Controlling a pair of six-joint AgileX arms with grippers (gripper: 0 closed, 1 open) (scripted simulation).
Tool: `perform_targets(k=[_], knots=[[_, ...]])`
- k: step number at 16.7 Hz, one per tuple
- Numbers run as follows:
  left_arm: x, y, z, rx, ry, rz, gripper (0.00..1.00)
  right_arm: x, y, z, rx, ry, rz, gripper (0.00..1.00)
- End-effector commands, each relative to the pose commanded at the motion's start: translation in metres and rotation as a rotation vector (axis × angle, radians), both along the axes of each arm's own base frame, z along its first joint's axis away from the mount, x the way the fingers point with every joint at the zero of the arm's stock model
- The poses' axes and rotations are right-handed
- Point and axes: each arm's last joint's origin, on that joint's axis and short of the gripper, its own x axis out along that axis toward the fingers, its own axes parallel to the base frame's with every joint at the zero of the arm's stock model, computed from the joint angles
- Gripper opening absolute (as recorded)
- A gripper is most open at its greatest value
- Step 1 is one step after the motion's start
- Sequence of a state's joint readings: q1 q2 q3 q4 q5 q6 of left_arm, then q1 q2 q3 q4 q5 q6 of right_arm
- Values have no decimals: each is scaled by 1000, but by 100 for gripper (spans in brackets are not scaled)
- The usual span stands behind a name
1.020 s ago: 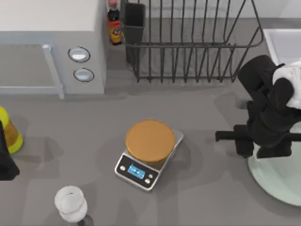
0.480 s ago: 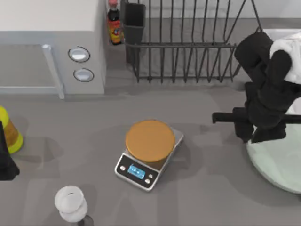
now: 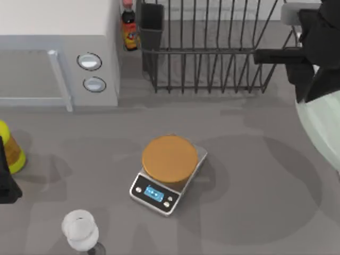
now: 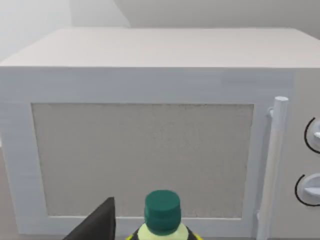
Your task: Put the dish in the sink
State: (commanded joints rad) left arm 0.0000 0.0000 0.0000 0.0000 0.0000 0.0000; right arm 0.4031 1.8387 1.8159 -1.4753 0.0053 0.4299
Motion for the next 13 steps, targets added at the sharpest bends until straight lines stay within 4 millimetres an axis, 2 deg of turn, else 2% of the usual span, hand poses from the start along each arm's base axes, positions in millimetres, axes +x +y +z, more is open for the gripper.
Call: perform_targets(k=[3, 5, 11, 13], knots=[[0, 0, 0, 0, 0, 0, 100, -15, -8, 43, 7, -18, 0, 0], [0, 0, 0, 0, 0, 0, 100, -22, -11, 58, 11, -27, 0, 0], [0, 0, 0, 0, 0, 0, 100, -22, -10, 59, 11, -26, 4, 0], [0, 0, 0, 0, 0, 0, 100, -12, -14, 56, 6, -20, 5, 0]])
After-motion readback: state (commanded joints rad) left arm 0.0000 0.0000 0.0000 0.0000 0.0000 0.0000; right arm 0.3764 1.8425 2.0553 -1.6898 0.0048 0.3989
